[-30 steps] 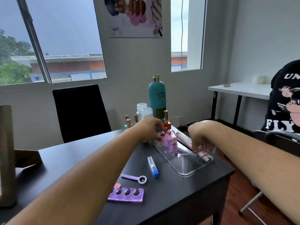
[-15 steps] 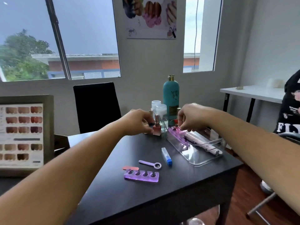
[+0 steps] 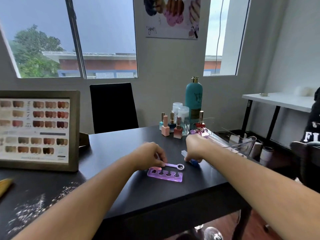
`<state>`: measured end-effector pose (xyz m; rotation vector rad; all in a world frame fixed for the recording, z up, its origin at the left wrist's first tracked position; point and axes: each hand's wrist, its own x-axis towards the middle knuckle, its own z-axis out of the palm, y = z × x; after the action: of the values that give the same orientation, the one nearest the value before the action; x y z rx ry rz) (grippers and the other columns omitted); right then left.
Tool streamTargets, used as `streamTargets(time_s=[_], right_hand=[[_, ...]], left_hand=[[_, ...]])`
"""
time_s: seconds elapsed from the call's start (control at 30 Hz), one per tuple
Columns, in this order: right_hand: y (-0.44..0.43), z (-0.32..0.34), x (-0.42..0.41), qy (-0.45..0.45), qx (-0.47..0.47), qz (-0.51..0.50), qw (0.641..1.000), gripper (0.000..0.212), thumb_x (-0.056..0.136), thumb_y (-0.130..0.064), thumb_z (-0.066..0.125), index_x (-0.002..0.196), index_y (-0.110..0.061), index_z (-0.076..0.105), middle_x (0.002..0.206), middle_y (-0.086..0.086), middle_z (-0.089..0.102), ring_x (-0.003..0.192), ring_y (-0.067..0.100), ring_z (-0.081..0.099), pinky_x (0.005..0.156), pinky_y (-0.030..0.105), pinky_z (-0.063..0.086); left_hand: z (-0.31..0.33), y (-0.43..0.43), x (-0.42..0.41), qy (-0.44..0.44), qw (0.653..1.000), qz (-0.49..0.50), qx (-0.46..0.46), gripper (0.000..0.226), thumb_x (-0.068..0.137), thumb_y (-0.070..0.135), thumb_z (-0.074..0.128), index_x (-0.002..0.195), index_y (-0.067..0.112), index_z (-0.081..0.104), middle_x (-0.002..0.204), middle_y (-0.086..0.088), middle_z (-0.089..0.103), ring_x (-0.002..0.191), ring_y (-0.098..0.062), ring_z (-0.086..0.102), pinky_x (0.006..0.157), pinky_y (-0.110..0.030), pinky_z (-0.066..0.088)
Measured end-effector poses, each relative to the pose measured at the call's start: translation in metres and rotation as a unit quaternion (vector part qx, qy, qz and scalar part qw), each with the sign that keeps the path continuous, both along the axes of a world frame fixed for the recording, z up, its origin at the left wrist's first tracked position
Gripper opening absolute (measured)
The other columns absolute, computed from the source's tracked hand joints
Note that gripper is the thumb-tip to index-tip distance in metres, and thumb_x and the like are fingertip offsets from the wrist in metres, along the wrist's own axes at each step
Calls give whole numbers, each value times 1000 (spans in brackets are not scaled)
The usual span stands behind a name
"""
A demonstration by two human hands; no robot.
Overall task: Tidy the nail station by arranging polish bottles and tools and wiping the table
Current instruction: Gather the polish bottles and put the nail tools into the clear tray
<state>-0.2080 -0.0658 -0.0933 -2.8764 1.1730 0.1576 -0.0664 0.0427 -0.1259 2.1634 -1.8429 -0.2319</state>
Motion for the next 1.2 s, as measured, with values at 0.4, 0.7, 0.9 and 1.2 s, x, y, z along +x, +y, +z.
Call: streamTargets(time_s=[0.4, 0.7, 0.9, 1.2], right_hand=[[-25, 47, -23, -209, 114, -15, 971, 18, 77, -15, 76, 80, 3, 71, 64, 8, 69, 52, 14, 67, 50, 22, 56], [-87, 62, -73, -225, 126, -91, 962, 19, 75, -12, 78, 77, 4, 69, 62, 9, 70, 46, 10, 67, 40, 17, 48], [-99, 40, -77, -149, 156, -104, 971, 27, 73, -13, 79, 86, 8, 70, 70, 13, 72, 61, 21, 69, 56, 27, 59], [-106, 28, -82, -112, 191, -84, 972, 24, 74, -12, 78, 87, 8, 71, 82, 18, 74, 70, 25, 71, 58, 27, 58]], left_hand=[[26, -13, 4, -31, 999, -33, -17, 8, 84, 20, 65, 88, 14, 69, 90, -3, 69, 84, -18, 62, 81, -28, 49], [72, -82, -25, -1, 985, -48, -165, 4, 80, 19, 68, 78, 22, 67, 71, 9, 62, 67, -7, 54, 65, -12, 40], [57, -121, -51, -11, 989, -107, -101, 4, 79, 18, 71, 81, 19, 67, 73, 11, 62, 67, -2, 54, 68, -13, 41], [44, -131, -49, -11, 988, -120, -93, 15, 74, 26, 75, 87, 25, 69, 78, 17, 59, 70, 4, 50, 59, -1, 34]])
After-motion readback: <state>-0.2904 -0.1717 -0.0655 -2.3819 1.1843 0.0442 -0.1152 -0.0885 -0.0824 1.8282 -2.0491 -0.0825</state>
